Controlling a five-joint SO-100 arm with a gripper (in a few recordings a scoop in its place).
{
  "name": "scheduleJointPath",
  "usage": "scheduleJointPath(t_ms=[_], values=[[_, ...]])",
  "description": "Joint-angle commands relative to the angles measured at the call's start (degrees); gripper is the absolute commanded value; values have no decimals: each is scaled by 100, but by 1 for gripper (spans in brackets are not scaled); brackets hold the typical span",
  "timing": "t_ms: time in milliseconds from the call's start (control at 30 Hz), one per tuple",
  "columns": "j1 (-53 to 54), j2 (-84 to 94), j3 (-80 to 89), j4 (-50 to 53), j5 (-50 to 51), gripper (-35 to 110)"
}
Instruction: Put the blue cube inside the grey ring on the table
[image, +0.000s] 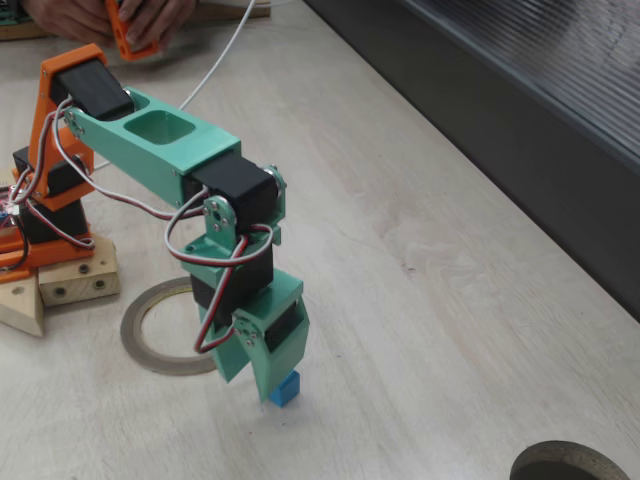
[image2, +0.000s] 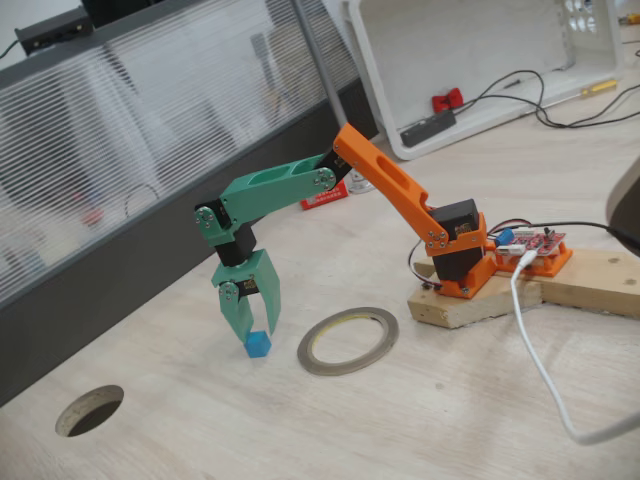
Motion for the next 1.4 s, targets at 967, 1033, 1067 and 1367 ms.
scheduleJointPath(t_ms=[967,1033,1067,1367], values=[[79,-439,-158,-404,0,31],[79,-439,-158,-404,0,31],[79,-413,-158,-404,0,31],[79,-387,-141,-352,0,31]])
